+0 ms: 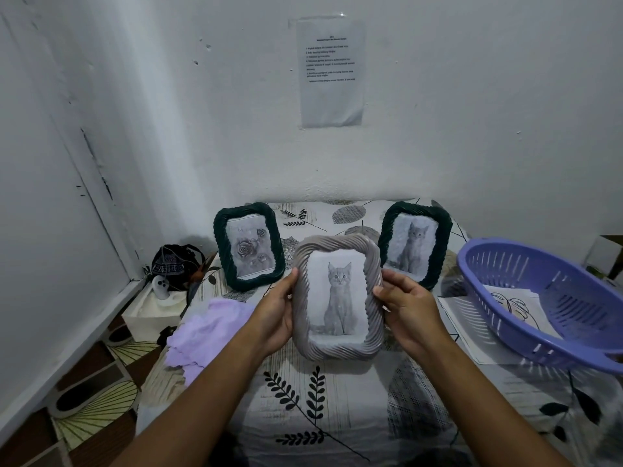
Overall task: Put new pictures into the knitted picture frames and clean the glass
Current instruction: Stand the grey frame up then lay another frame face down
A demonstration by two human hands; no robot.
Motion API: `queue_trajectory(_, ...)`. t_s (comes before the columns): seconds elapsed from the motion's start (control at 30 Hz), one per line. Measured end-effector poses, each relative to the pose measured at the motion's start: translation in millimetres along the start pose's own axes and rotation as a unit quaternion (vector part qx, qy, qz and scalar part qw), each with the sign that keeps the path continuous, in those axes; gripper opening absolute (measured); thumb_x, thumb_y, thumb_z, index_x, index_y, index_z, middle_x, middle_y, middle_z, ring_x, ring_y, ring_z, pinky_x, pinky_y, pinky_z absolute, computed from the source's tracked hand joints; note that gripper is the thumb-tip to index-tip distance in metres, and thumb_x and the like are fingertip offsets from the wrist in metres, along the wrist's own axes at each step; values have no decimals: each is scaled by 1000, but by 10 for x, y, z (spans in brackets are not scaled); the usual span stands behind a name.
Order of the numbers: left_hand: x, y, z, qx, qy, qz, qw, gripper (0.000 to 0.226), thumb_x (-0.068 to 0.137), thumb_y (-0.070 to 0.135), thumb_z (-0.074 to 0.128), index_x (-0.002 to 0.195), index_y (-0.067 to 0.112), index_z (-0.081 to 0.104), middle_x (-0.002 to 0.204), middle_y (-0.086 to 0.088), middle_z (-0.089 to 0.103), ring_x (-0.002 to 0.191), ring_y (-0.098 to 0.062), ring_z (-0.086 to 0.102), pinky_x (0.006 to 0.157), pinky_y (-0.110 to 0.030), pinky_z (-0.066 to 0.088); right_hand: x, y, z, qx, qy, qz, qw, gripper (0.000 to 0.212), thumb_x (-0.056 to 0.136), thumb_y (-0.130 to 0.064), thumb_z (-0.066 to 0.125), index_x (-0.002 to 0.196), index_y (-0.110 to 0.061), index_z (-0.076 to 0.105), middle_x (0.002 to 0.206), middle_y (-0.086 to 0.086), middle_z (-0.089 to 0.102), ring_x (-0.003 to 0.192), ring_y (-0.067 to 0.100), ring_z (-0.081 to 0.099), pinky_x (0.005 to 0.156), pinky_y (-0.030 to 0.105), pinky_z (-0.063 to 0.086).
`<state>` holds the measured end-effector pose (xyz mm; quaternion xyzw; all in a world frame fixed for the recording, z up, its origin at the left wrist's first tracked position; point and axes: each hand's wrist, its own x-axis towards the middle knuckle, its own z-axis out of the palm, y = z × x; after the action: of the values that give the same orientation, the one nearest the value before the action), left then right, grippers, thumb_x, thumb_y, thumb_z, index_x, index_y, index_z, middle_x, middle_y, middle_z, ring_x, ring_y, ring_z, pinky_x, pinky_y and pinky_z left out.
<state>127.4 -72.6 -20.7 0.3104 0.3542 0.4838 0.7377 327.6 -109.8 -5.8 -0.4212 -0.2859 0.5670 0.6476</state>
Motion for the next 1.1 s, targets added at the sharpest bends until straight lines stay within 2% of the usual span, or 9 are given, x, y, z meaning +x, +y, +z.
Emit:
queue_trajectory(0.1,72,-42,-53,22,5,14,1000,37,96,34,50,115,8,66,114,-14,69,104,-26,66,89,-40,55,53,40,-27,-41,-3,9,999,25,87,10,55,107,-3,63,88,9,68,78,21,62,70,33,51)
queue_trajectory(0.2,207,-45,-120,28,12,16,999,35,96,34,49,112,9,66,108,-12,71,96,-24,69,82,-36,58,144,95,-34,-122,-15,49,991,12,93,-10,57,98,-7,67,92,11,70,84,25,63,82,42,50)
queue_trajectory(0.27,310,-12,-137,26,20,15,999,35,96,35,51,113,8,66,110,-13,70,99,-26,68,83,-37,57,245,141,-24,-142,-22,72,987,20,95,-21,55,101,-6,68,98,12,71,91,29,63,86,44,50)
queue_trajectory(0.37,543,64,-108,20,32,26,999,39,94,36,53,116,6,65,114,-17,68,104,-29,66,80,-39,58,492,193,52,-112,-6,65,991,25,96,-22,54,105,-2,65,100,13,70,88,27,65,72,36,53)
queue_trajectory(0.43,718,138,-59,29,37,42,998,38,95,36,51,112,6,67,112,-18,69,98,-29,68,73,-38,59,689,209,125,-77,15,51,996,25,96,-18,53,106,1,64,101,16,70,87,26,66,71,35,54)
queue_trajectory(0.57,1177,318,20,58,54,79,994,42,92,41,53,112,6,67,107,-16,71,96,-29,69,83,-44,56,1148,192,290,-65,42,5,997,19,96,-17,53,98,-1,64,105,23,67,96,35,64,88,49,53)
queue_trajectory(0.77,1721,448,35,82,41,112,989,40,96,38,49,109,6,68,107,-19,70,96,-30,69,87,-44,55,1691,241,419,-126,97,-48,986,18,95,-22,56,82,-14,67,92,12,70,96,33,66,90,50,53)
queue_trajectory(0.97,2033,362,-72,71,63,125,988,48,94,42,52,117,2,64,112,-22,67,104,-37,65,95,-58,47,1877,322,473,-182,113,-73,974,22,97,-19,51,79,-27,60,86,-2,63,96,24,61,96,45,49)
queue_trajectory(1.1,2130,292,-118,63,72,127,987,49,93,45,52,116,4,66,113,-22,67,104,-38,65,96,-59,46,1930,352,474,-194,116,-74,971,19,97,-16,51,83,-17,64,94,12,66,102,34,60,95,50,48)
